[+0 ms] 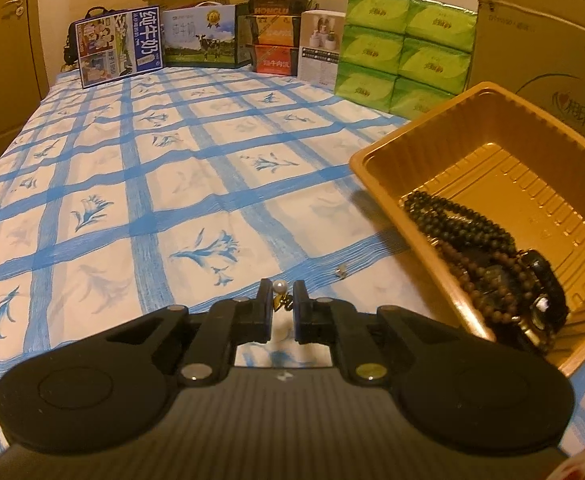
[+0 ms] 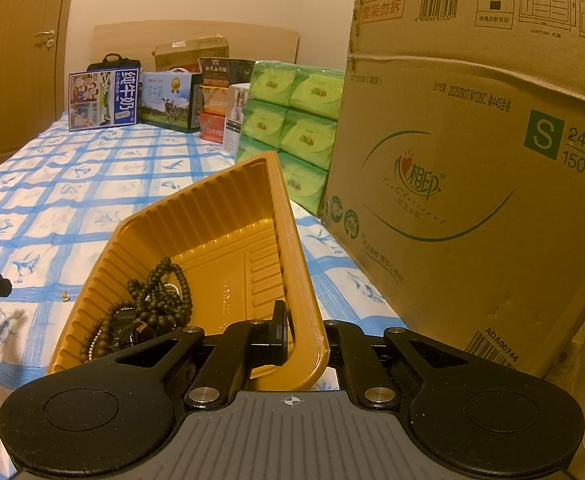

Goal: Organize jewelry
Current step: 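Carry the earring with the left tool over the orange tray, then open the left tool to release the earring into the tray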

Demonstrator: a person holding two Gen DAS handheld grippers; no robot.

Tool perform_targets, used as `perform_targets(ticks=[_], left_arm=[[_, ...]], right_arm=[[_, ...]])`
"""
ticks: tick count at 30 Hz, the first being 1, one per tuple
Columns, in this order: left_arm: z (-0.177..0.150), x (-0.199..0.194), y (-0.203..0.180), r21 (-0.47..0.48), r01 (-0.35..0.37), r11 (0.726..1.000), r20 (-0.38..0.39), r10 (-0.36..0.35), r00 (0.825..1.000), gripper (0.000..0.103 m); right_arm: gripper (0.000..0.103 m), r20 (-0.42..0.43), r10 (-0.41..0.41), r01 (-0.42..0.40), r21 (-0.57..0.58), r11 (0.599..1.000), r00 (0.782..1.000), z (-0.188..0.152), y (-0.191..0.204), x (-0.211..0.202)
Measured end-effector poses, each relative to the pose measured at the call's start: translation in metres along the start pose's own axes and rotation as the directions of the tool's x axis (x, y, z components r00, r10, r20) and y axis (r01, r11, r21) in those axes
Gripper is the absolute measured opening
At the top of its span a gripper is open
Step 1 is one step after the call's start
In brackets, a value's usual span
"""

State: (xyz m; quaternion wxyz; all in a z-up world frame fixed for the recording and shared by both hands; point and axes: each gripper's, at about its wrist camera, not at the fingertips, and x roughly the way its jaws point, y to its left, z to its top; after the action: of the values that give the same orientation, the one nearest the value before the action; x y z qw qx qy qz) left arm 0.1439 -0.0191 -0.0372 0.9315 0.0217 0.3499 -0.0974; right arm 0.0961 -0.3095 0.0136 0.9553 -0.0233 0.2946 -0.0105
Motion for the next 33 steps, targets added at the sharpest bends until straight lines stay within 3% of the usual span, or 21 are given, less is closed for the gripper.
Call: perform_targets(ticks=[9,20,33], left_arm=[[0.015,-0.016,-0.022,0.012,0.111,0.994,0.031,-0.111,0.993,0.008],[0.021,-0.028,-0.080,0.105,0.308,0.945,0.032,-0.313,0.949,0.008],[0.010,-0.023,-0.112,0.147,0.365,0.919,-0.021,-0.366,0.930,0.008]], right_arm=[[0.006,0.002,0.001,-0.001,0.000,1.000,1.000,0.000,0.000,0.000],[0.006,0.005,0.002,-0.002,0.000,1.000,1.000,0.002,0.001,-0.001],[0.006,0.005,0.002,-0.002,0.002,1.000,1.000,0.002,0.002,-0.003]])
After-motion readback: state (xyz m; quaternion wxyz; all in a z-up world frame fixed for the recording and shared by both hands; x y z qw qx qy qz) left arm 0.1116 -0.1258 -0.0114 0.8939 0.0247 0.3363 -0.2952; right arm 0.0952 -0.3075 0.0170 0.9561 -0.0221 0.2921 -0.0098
